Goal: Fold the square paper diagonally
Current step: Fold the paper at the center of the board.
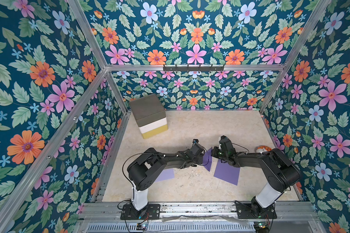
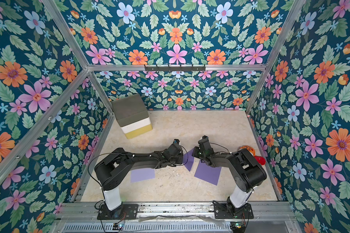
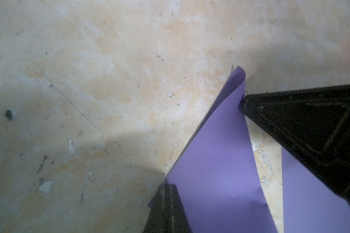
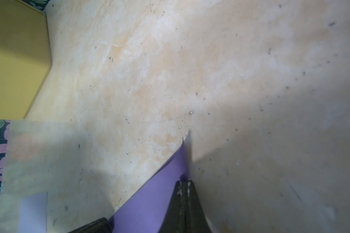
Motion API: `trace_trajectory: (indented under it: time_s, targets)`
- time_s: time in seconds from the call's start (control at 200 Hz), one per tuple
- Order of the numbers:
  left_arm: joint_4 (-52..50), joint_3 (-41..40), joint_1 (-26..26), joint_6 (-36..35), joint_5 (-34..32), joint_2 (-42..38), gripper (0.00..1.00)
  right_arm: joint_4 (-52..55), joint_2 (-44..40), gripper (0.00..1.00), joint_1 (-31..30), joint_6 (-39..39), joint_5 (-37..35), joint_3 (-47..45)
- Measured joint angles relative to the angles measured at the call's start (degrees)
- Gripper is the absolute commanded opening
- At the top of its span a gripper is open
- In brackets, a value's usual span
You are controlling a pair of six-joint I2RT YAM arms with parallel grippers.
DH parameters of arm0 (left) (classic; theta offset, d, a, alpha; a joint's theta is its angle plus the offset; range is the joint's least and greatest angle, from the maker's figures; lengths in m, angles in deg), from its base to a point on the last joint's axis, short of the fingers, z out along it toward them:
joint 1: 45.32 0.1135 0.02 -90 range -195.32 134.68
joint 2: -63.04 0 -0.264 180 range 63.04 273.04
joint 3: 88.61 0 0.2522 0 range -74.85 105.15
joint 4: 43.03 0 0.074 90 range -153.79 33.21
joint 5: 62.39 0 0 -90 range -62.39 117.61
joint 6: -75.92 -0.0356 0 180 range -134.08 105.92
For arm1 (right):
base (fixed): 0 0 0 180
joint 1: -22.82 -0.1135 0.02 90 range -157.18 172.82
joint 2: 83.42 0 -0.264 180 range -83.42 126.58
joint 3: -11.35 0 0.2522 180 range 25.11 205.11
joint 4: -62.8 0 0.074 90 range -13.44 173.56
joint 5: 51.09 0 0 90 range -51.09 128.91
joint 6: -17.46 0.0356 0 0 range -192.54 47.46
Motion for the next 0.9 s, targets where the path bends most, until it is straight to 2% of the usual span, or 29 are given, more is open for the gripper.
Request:
trace_trajectory:
  time_s: [0.22,0.425,0.725,0.9]
  targets:
    - [0.00,0.00,0.00,0.00,-0.04,0.00,0.00,7.32,-5.77,0.00,0.26,-1.36,-3.50,0.02]
    - [0.00,0.00,0.00,0.00,-0.07,0.00,0.00,5.66,-7.04,0.00,0.26,-1.33,0.52,0.09]
    - [0.00,0.00,0.00,0.00,-0.04,0.00,0.00,-0.13,-2.64,0.00,0.28,0.20,6.16,1.55]
    - [0.00,0.00,0.00,0.00,-0.02,0.00,0.00,-1.81,1.36,0.00,1.49,0.46,6.38,1.92]
